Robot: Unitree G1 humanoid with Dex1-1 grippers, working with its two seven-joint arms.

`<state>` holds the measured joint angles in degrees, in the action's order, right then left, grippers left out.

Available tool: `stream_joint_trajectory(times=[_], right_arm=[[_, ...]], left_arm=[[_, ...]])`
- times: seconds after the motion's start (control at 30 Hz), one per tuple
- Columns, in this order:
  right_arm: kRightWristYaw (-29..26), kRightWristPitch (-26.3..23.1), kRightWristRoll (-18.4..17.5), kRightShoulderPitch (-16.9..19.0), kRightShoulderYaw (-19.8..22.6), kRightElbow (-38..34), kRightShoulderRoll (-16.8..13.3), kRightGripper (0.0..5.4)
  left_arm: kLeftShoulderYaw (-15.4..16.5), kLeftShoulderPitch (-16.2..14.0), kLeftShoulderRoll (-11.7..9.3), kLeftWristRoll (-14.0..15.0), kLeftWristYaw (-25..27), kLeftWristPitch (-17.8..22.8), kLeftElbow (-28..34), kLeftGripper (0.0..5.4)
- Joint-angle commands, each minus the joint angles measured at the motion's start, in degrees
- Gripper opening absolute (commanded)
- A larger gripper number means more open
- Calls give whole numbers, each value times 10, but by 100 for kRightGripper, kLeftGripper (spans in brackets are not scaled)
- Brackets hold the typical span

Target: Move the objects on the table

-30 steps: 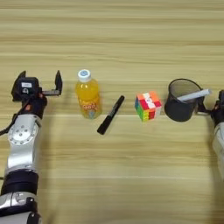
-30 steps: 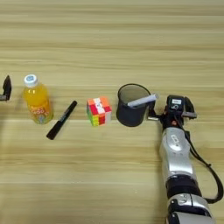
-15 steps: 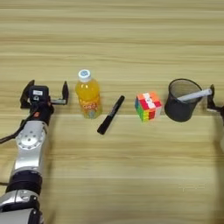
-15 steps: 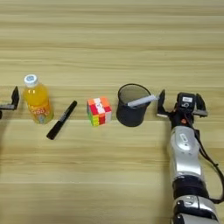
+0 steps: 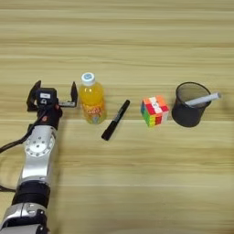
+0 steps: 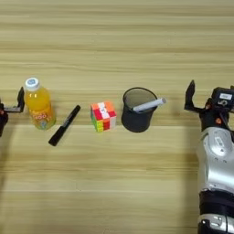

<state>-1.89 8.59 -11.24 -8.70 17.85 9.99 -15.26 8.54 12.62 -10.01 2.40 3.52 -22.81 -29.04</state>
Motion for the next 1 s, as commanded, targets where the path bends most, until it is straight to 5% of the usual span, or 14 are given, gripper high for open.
stream_joint_trajectory(times=[0.03,0.5,1.0], right_arm=[[-33,-48,-61,35,-15,-89,31,540],[-40,-124,-108,93,-51,-293,70,540],[-74,-114,-73,107,-113,-223,92,540]], left_arm=[[-4,-4,-1,-9,-6,11,11,538],[-4,3,-7,-9,-8,8,-1,538],[-3,5,-9,-8,-7,4,-6,538]])
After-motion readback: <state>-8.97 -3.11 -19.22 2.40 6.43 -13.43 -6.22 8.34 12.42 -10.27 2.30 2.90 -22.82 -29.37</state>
